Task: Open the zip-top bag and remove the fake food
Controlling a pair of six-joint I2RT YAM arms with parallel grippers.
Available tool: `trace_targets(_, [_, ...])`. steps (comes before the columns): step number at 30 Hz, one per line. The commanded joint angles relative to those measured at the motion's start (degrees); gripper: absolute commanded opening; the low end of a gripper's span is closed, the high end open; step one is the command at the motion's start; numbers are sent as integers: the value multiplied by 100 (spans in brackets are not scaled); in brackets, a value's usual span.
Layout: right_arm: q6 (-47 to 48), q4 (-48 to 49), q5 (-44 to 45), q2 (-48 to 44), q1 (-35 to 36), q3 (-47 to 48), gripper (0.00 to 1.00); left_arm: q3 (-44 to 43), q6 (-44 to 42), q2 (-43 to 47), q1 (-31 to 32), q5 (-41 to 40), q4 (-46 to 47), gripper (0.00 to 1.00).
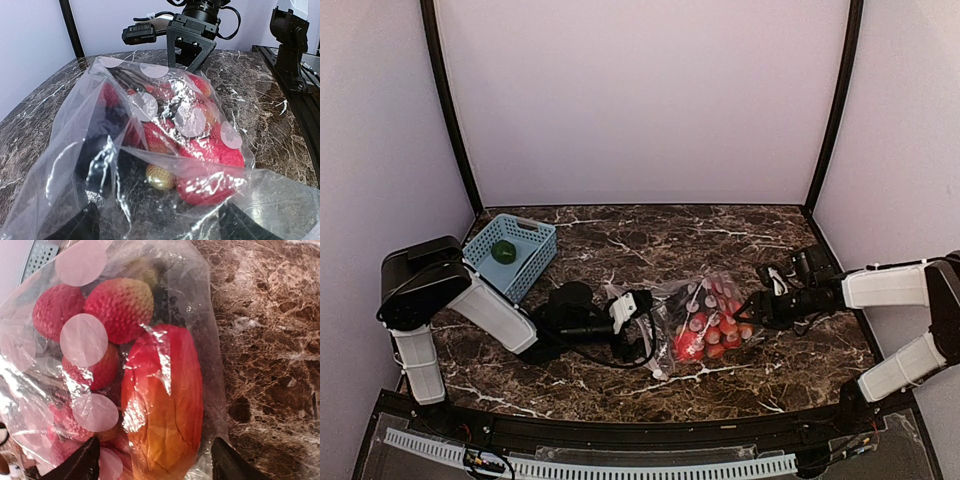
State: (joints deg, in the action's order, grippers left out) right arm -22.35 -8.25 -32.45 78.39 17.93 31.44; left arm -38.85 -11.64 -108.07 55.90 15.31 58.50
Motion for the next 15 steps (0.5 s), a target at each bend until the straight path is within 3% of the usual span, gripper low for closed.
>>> trace_targets(1, [-112, 412, -529, 116, -9, -113, 62, 7, -23, -99, 26, -41, 90, 81])
trace_targets(3, [-181, 522, -652, 52, -9, -82, 41, 1, -23, -107, 32, -55, 91, 81])
trace_targets(10, [-192, 370, -831, -333, 7, 159, 0, 65, -24, -111, 28, -125, 154, 81])
trace_targets(15, [-275, 456, -1061, -696, 128, 230, 0, 117, -12, -106, 26, 117, 318, 84])
